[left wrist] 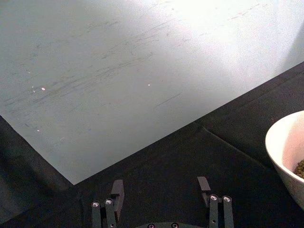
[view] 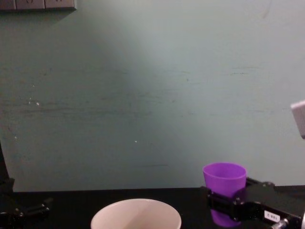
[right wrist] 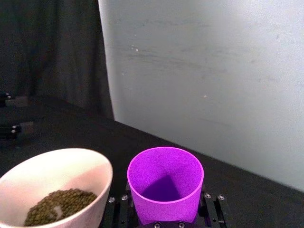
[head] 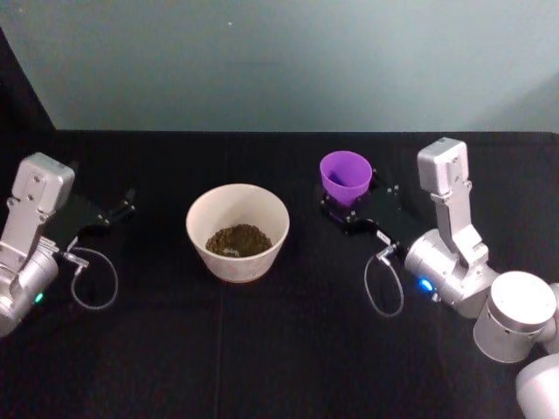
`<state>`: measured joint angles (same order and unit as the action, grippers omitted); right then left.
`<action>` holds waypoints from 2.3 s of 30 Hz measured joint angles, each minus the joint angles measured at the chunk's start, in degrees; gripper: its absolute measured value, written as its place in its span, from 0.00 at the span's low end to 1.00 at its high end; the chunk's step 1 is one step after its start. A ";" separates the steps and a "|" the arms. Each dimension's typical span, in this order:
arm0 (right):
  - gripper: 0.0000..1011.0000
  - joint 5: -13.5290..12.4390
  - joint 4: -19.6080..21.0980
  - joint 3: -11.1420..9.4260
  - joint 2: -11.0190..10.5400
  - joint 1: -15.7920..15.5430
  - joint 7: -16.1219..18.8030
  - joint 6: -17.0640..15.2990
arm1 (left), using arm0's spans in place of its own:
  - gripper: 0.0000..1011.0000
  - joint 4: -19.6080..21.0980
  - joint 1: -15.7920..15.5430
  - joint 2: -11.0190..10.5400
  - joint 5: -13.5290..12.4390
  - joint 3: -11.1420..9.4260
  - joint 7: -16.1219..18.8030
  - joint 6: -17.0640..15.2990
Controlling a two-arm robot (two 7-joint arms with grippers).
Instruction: Pick up the cup and pour the mung beans from the cup into the bowl.
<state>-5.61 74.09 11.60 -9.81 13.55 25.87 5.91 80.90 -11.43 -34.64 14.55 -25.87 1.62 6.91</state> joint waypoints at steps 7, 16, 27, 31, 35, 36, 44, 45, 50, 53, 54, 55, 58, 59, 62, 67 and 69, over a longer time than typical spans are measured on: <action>0.71 -4.24 -9.08 0.67 -0.72 3.39 6.02 5.03 | 0.99 0.00 0.00 0.00 0.00 0.01 0.00 0.00; 0.71 -7.65 -17.82 1.65 -0.10 6.49 9.74 10.54 | 0.99 0.00 0.00 0.00 0.00 0.00 0.00 0.00; 0.71 -10.06 -20.24 2.66 -0.09 7.44 10.49 10.66 | 0.99 0.00 0.00 0.00 0.00 0.00 0.00 0.00; 0.71 -10.33 -20.29 3.13 -0.30 7.53 10.22 10.24 | 0.99 0.00 0.00 0.00 0.00 0.00 0.00 0.00; 0.75 -10.67 -20.23 3.59 -0.55 7.56 9.75 9.96 | 0.99 0.00 0.00 0.00 0.00 0.01 0.00 0.00; 0.77 -10.71 -20.19 3.68 -0.60 7.56 9.65 9.88 | 0.99 0.00 0.00 0.00 0.00 0.00 0.00 0.00; 0.99 -11.67 -20.19 4.44 -0.95 7.76 9.28 9.69 | 0.99 0.00 0.00 0.00 0.00 0.00 0.00 0.00; 0.99 -11.94 -20.20 4.57 -1.03 7.78 9.26 9.70 | 0.99 0.00 0.00 0.00 0.00 0.00 0.00 0.00; 0.99 -13.08 -17.66 4.48 -1.47 6.68 8.42 9.84 | 0.99 0.00 0.00 0.00 0.00 0.00 0.00 0.00; 0.99 -14.06 -15.11 3.94 -1.72 5.38 7.78 10.44 | 0.99 0.00 0.00 0.00 0.00 0.01 0.00 0.00; 0.99 -14.27 -14.39 3.81 -1.78 5.00 7.58 10.62 | 0.99 0.00 0.00 0.00 0.00 0.00 0.00 0.00; 0.99 -14.70 -12.74 3.57 -1.95 4.17 7.14 11.35 | 0.99 0.00 0.00 0.00 0.00 0.01 0.00 0.00; 0.99 -14.87 -9.83 3.41 -2.30 2.81 6.20 13.01 | 0.99 0.00 0.00 0.00 0.00 0.00 0.00 0.00; 0.99 -14.84 -9.29 3.41 -2.37 2.59 5.93 13.37 | 0.99 0.00 0.00 0.00 0.00 0.00 0.00 0.00; 0.99 -13.82 -6.04 3.46 -2.91 1.17 3.48 14.56 | 0.99 0.00 0.00 0.00 0.00 0.01 0.00 0.00; 0.99 -10.33 -1.95 3.54 -4.24 0.12 -1.24 11.99 | 0.99 0.00 0.00 0.00 0.00 0.00 0.00 0.00; 0.99 -9.67 -0.91 3.32 -4.57 -0.13 -2.52 10.82 | 0.99 0.00 0.00 0.00 0.00 0.00 0.00 0.00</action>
<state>-15.28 73.19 14.92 -14.38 13.42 23.35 16.73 80.90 -11.43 -34.65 14.55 -25.86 1.62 6.90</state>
